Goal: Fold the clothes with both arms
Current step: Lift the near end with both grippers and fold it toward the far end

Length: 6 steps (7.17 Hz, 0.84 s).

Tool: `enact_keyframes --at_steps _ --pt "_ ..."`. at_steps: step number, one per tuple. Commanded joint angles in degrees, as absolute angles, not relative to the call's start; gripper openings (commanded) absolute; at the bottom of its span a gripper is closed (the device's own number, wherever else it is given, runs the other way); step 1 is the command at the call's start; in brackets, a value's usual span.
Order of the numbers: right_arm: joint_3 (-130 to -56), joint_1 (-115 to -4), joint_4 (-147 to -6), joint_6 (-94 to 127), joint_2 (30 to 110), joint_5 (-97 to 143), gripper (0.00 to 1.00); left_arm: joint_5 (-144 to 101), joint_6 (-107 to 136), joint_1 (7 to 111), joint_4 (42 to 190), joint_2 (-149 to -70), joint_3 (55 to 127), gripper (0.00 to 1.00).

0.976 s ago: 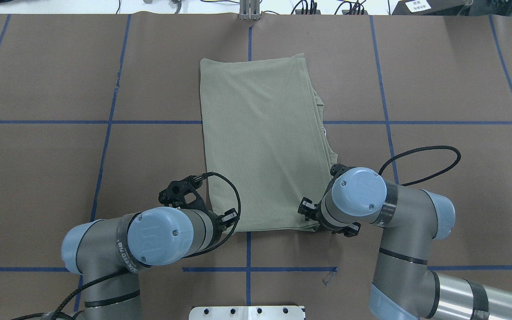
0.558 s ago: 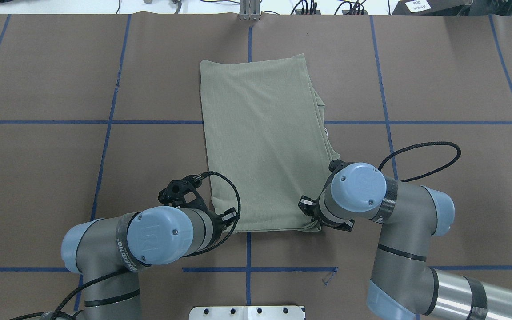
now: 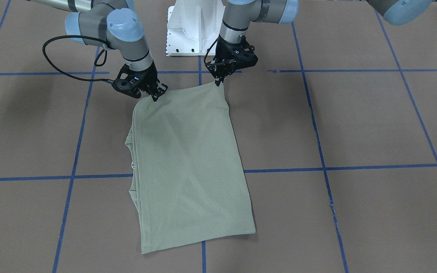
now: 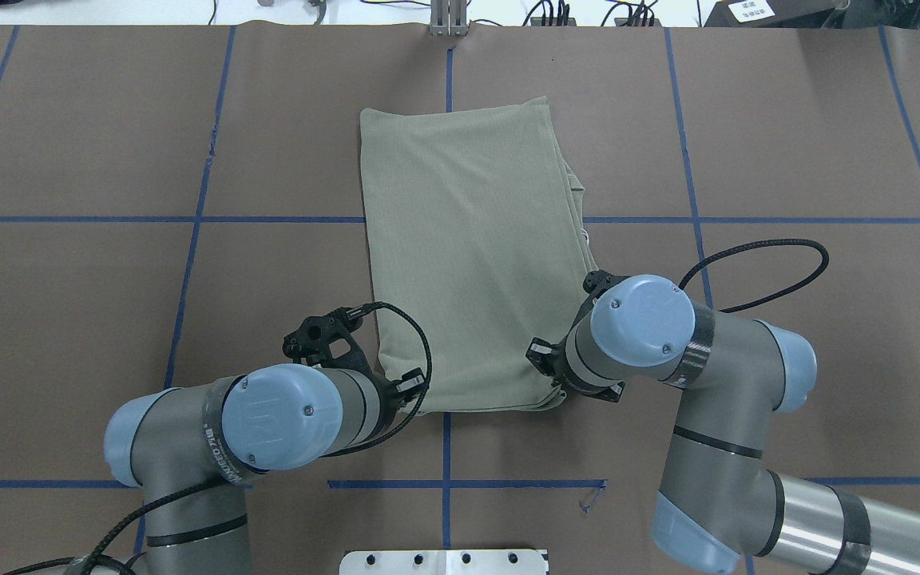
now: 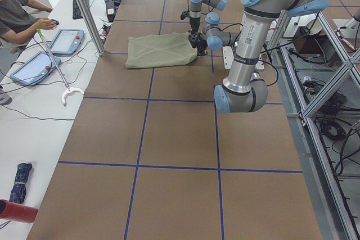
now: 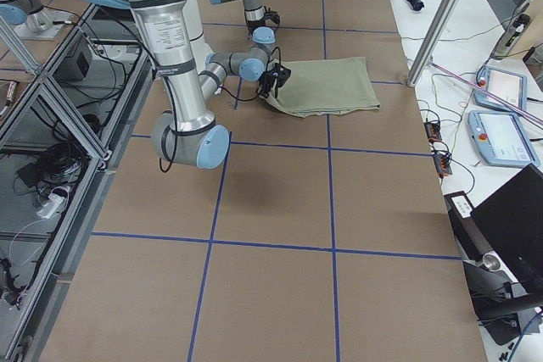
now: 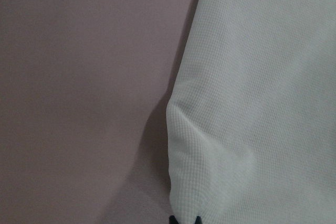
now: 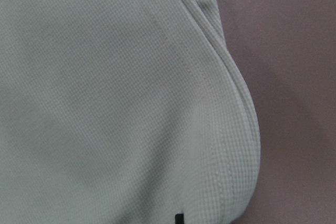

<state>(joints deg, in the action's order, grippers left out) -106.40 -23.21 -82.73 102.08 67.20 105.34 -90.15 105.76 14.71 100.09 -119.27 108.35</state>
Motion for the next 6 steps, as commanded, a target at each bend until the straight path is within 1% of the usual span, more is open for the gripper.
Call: enact_keyframes --at_steps 1,2,5,6 --pt "-111.2 -23.4 -82.9 102.6 68.0 108.1 0.0 -90.2 102.5 14.2 99.4 -117.3 112.3 0.0" --pt "-113.2 -23.2 -83.0 104.8 68.1 111.6 0.0 -90.3 101.9 13.2 97.0 -114.5 117.2 0.0" --pt "-117.8 -19.1 -82.9 107.6 68.6 119.0 0.0 -90.3 100.8 6.0 88.4 -114.1 123.8 0.0" --pt "-118.6 -17.9 -82.8 108.9 68.6 119.7 0.0 -90.4 100.8 5.1 85.6 -114.1 126.1 0.0"
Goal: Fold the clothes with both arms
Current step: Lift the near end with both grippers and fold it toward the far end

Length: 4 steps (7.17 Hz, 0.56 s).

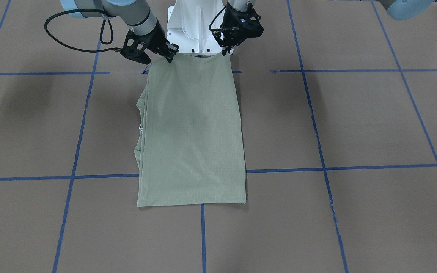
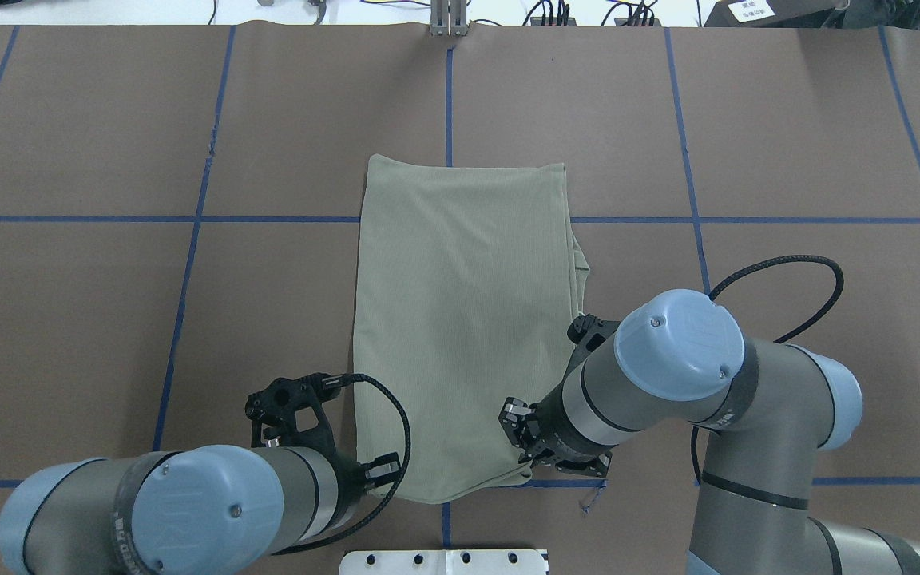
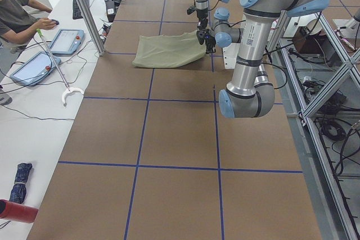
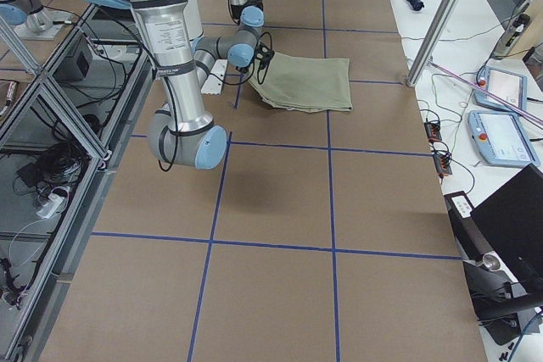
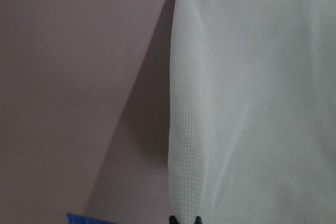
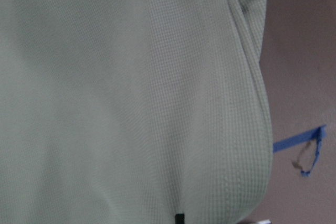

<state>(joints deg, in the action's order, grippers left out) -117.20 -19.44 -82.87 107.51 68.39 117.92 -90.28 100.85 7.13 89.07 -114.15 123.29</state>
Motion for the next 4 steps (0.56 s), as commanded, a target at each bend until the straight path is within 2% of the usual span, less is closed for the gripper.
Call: enact_keyframes --at_steps 1,4 --pt "-118.7 -17.5 -82.7 109.7 68.6 119.2 0.0 -90.4 100.7 5.1 85.2 -114.1 127.9 0.0" --pt "-116.6 -23.3 -82.9 109.4 68.5 118.7 0.0 -90.5 100.5 7.3 85.4 -115.2 127.4 0.0"
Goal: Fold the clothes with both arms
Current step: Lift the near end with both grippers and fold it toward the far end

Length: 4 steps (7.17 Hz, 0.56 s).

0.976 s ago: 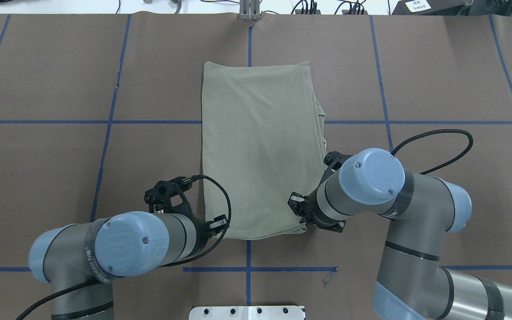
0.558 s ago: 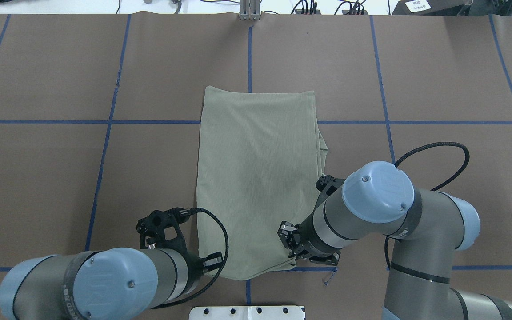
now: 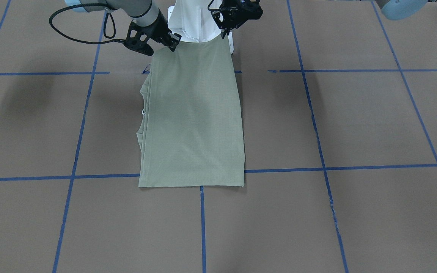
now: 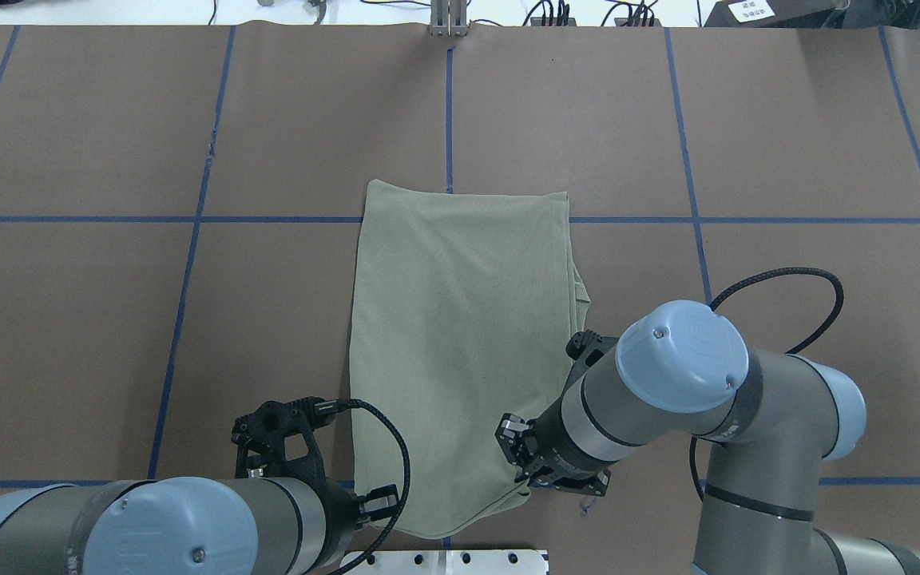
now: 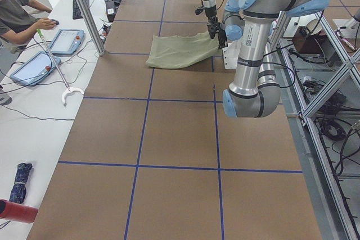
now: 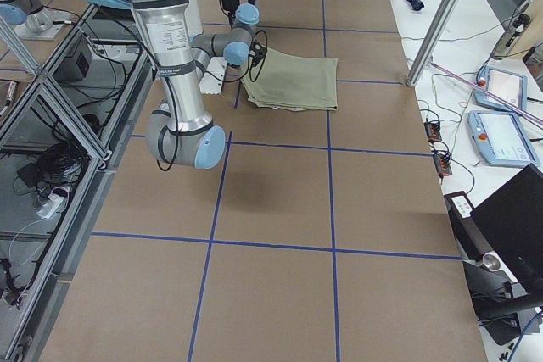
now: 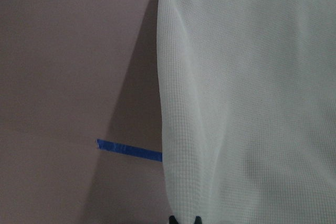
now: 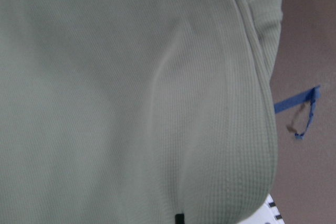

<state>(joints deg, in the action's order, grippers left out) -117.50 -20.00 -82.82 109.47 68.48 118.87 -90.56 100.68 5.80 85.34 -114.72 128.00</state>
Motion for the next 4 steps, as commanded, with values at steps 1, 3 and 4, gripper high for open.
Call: enact_keyframes --at_steps 1,3,4 --pt "-115.7 -26.2 -83.0 109.4 68.4 118.6 0.0 -90.6 96.6 10.4 85.6 -115.8 126.1 0.0" --pt "-114.6 -29.8 -82.8 109.2 67.6 117.1 0.0 -90.5 95.7 16.5 85.9 -119.5 120.5 0.0" --pt "-112.3 -29.8 -82.4 109.1 66.5 115.3 0.0 -90.4 95.9 19.0 89.1 -119.9 118.1 0.0"
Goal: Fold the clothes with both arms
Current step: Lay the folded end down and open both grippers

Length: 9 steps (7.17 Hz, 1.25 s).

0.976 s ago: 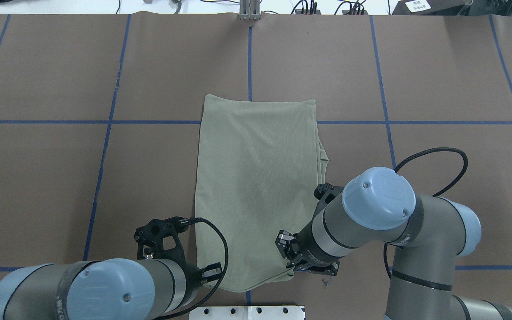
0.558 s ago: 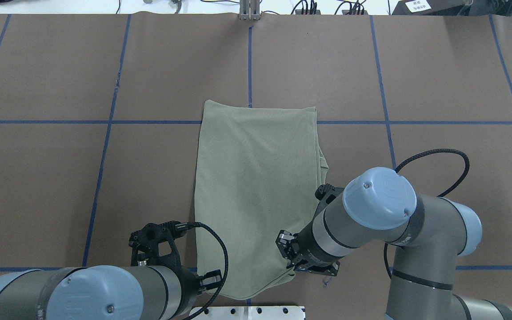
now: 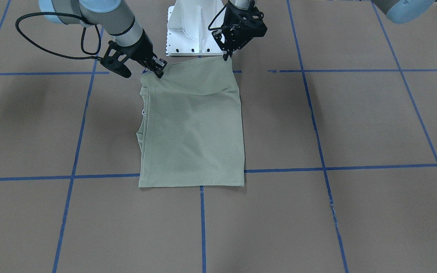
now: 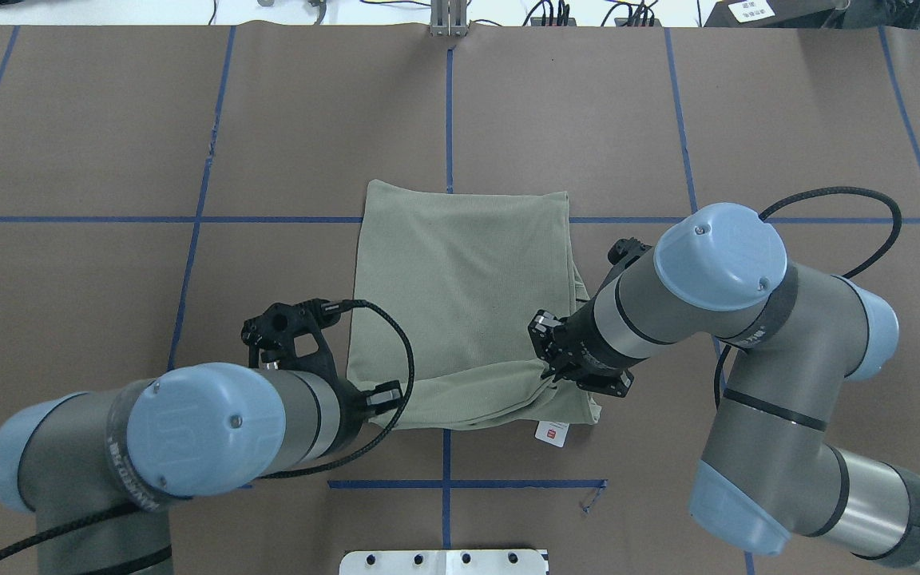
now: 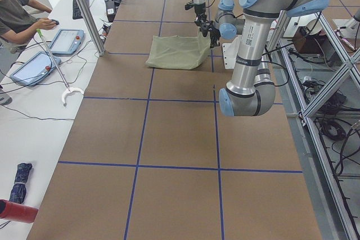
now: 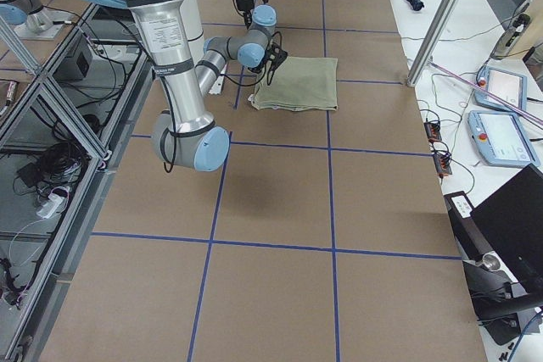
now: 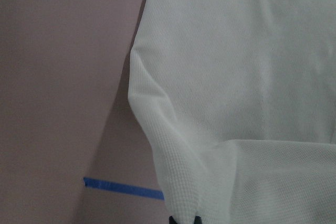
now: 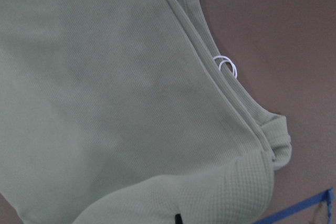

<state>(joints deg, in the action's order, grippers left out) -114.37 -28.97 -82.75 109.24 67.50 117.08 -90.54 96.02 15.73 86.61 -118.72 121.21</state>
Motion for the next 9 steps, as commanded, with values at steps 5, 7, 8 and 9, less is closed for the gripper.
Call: enact_keyframes --at_steps 5,7,8,9 --pt "-100.7 -36.5 -82.2 108.1 57.9 114.0 0.0 -90.6 95.6 26.8 100.8 -124.3 103.8 0.0" --pt "-86.7 -39.8 -82.0 107.4 49.0 114.3 0.0 -90.6 95.6 31.4 105.6 -129.9 92.6 0.0" --pt "-80.8 -41.6 -76.6 107.1 48.0 114.4 0.3 -90.6 95.5 34.3 108.5 -132.9 86.2 0.6" --pt "-76.2 -43.1 -70.7 107.1 47.7 114.3 0.99 -90.6 92.5 37.6 109.1 -136.0 81.5 1.0"
